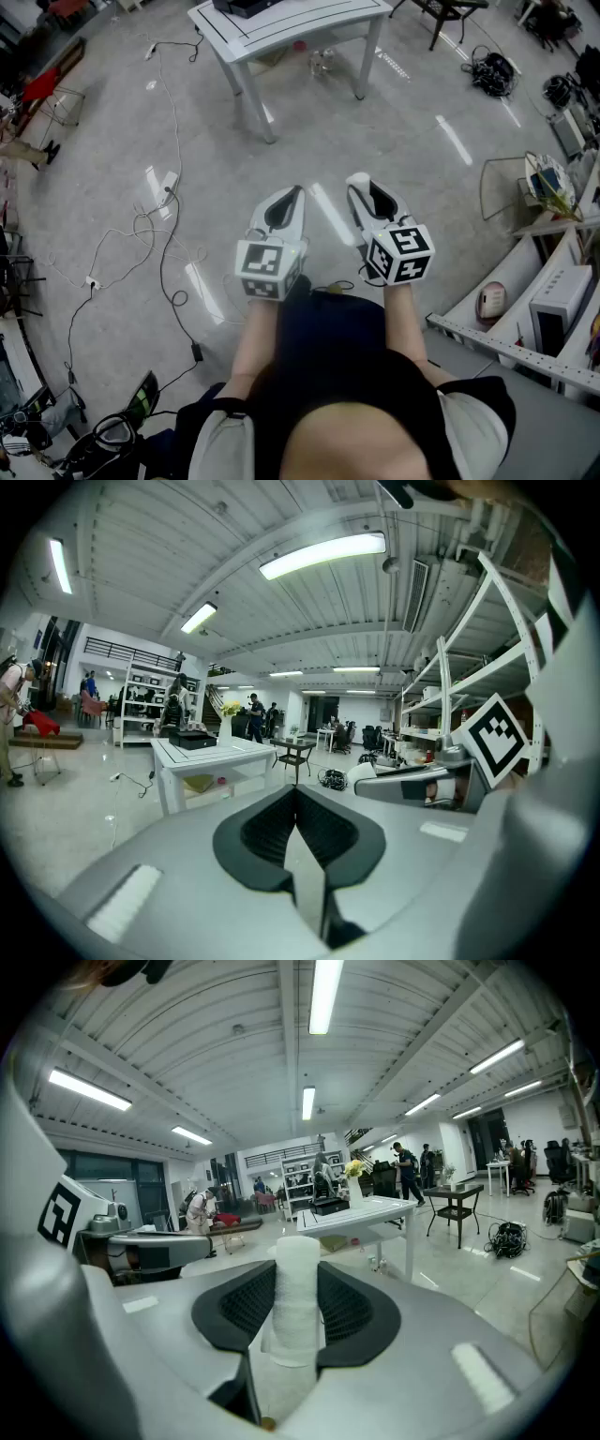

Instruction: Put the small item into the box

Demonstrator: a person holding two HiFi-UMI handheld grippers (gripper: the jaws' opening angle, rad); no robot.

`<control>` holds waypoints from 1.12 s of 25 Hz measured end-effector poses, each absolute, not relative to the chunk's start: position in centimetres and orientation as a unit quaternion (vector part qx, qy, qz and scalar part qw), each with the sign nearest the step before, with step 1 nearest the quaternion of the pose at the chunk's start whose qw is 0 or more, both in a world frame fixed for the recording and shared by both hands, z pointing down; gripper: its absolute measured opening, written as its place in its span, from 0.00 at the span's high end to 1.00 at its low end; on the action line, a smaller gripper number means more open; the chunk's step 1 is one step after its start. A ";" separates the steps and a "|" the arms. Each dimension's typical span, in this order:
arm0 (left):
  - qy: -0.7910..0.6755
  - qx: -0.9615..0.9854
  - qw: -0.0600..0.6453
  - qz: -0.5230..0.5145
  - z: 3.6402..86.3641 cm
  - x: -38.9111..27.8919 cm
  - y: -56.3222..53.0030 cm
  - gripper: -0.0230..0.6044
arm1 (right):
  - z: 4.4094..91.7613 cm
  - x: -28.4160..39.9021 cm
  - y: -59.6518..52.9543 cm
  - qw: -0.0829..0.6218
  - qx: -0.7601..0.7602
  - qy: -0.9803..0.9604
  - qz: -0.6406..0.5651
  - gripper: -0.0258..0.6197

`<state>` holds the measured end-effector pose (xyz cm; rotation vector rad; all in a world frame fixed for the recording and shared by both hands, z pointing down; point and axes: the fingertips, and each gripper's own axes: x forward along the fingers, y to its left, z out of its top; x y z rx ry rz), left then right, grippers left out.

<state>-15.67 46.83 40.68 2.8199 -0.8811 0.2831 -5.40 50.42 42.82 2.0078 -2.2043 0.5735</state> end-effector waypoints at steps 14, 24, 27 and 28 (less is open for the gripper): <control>-0.305 0.945 0.082 0.086 39.7 -17.4 49.9 0.95 | 41.0 -7.0 54.2 0.044 0.661 -0.730 0.168 0.75; -0.304 0.944 0.090 0.093 40.4 -16.1 51.3 0.95 | 41.3 -5.9 55.6 0.048 0.665 -0.726 0.169 0.75; -0.299 0.946 0.088 0.094 40.6 -15.4 51.7 0.95 | 41.4 -5.0 55.7 0.043 0.673 -0.719 0.167 0.75; -0.298 0.946 0.088 0.094 40.6 -15.3 51.6 0.95 | 41.5 -4.9 55.5 0.042 0.674 -0.718 0.167 0.75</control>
